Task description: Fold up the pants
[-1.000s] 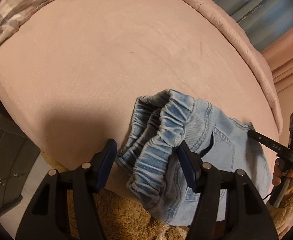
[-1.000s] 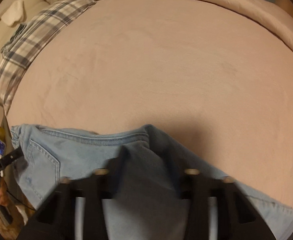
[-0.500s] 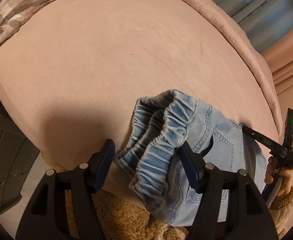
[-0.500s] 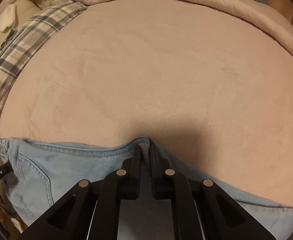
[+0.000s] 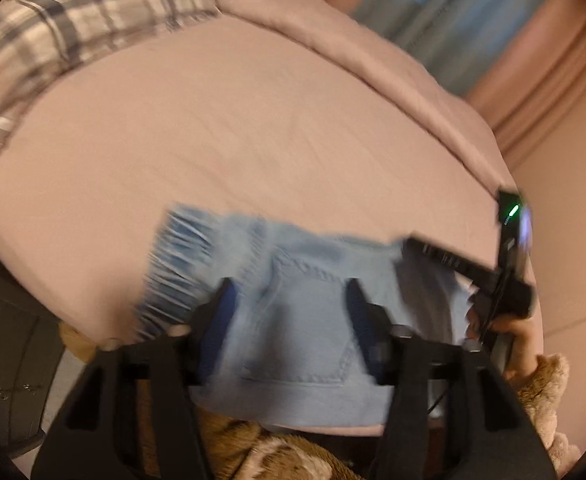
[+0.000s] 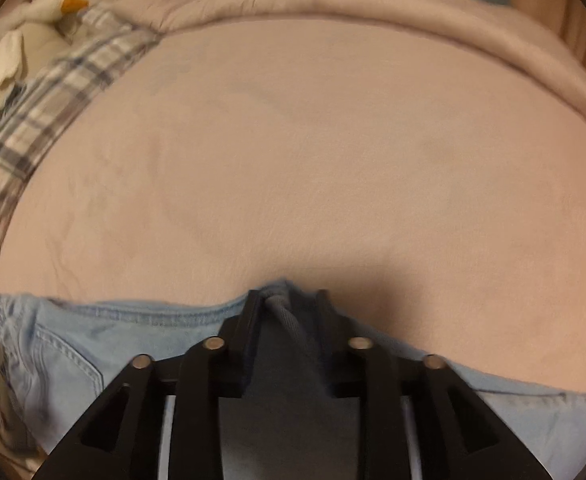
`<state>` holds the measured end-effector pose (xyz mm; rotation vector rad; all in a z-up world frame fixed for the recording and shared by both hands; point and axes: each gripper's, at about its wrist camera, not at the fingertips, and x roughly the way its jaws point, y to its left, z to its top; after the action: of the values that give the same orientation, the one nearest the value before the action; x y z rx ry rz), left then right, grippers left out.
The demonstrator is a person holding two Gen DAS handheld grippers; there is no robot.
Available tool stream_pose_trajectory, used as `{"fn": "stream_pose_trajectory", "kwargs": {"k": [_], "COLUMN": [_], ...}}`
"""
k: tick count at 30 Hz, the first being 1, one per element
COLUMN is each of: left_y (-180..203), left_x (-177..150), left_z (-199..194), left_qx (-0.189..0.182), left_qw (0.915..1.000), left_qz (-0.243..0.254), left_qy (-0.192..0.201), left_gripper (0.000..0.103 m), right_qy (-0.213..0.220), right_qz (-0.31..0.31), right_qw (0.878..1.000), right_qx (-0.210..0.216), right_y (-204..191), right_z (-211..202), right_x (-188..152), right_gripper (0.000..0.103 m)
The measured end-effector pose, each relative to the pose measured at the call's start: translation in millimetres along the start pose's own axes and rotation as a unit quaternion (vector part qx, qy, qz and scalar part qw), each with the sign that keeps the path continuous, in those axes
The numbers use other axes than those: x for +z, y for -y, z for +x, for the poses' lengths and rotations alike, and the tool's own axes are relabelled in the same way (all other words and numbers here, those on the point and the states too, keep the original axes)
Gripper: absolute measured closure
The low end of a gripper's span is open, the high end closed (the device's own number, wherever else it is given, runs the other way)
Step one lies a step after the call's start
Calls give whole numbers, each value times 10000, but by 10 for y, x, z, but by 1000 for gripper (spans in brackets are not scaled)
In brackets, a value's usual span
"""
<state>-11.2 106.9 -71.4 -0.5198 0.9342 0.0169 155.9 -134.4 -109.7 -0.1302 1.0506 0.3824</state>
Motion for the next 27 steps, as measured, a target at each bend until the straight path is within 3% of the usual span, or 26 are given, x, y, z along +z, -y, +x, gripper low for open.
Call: {"fn": "stream_pose_trajectory", "kwargs": {"k": [3,5,8,9,11,16,19,23,27], "left_y": [39,29,-43,-49,-62,-73,-1,4,1], "left_x": [-54,-123,-196,-198,-201,-215,-187,-173,-179], "left_z": [256,453,638,638,634,621,670,687,692], "left_qx": [-6,140,345,382,406,441,505,535,538], "left_qw": [9995,9981,9966,9966,9964,9961,9958,9957,9956], "left_qz": [50,91,71,64,37,118,162,162,189], "left_qy": [-305,-585,-739,-721,-741,-760,-744,-737,-741], "left_gripper": [76,77,81,86,86,86,86,86,86], "right_qy": [456,580,436,320,80,-243,-204,-105,2], "right_qz": [5,47,97,152,323,727,1093,1398,1797], "right_qw": [9985,9981,9990,9993,9994,9968,9937,9882,9818], "right_qx": [-316,-199,89,104,104,-236,-134,-625,-616], "right_y": [23,71,158,209,317,630,867,1137,1408], "right_z": [-309,-480,-581,-569,-498,-387,-452,-561,-654], "right_x": [-55,-132,-303,-362,-492,-775,-886,-1014,-1170], "right_gripper": [66,66,67,74,81,81,81,81,95]}}
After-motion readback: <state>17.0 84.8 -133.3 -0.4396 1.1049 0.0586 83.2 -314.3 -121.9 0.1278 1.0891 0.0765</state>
